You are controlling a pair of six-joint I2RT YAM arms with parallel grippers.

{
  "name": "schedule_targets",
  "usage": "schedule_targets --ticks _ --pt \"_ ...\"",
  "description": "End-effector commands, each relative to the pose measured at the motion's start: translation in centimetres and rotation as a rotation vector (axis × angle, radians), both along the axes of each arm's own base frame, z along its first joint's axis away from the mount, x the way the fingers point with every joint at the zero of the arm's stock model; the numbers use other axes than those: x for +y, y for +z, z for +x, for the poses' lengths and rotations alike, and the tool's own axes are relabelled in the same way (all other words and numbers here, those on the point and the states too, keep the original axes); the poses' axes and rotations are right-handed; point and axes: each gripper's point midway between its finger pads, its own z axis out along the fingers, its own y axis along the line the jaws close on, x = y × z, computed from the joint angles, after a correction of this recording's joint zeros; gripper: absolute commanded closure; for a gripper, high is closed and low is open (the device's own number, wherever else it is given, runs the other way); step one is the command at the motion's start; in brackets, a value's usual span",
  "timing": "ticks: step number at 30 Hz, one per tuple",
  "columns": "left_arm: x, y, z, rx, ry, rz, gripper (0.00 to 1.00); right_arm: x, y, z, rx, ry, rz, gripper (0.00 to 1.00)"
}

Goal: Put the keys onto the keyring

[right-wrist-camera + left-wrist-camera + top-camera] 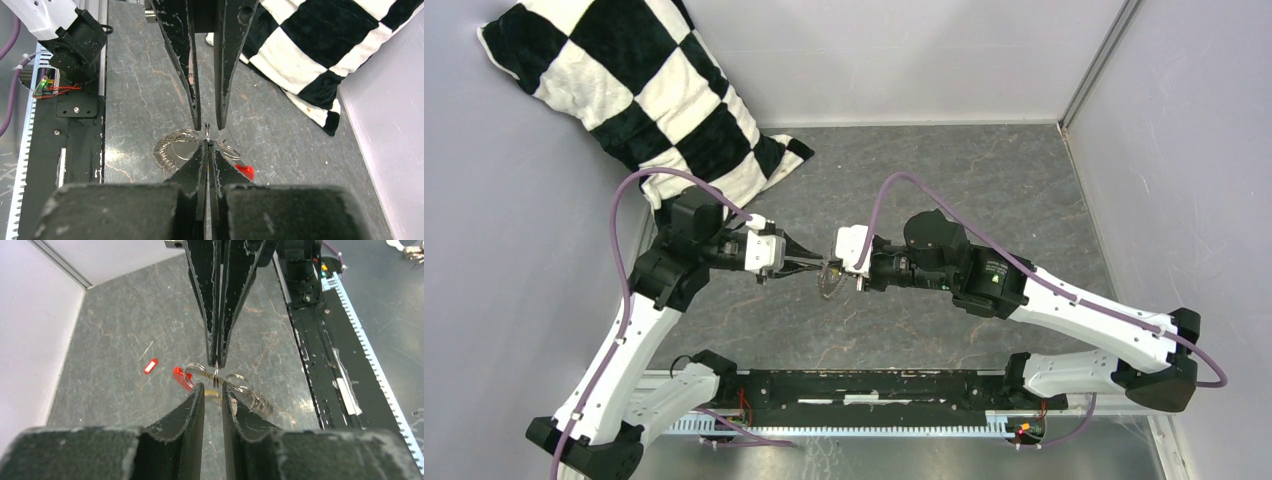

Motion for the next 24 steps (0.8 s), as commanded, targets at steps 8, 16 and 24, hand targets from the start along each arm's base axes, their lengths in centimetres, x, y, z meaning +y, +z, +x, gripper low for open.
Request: schedule_targets --ticks 8,16,24 --pt "0.1 -0.1 -0.6 -0.086 -0.064 0.046 0.74 0.8 3.3 -0.3 -0.049 0.010 0.065 0.99" --pt "0.1 0.7 -1.4 -0.121 -0.092 0.021 0.83 0.7 2.7 -0.6 -0.063 0.015 0.085 0.99" --pt "0.0 1.0 -2.3 -0.108 -0.129 -0.003 0.90 1.0 3.0 -1.3 -0.068 0.035 0.146 0.99"
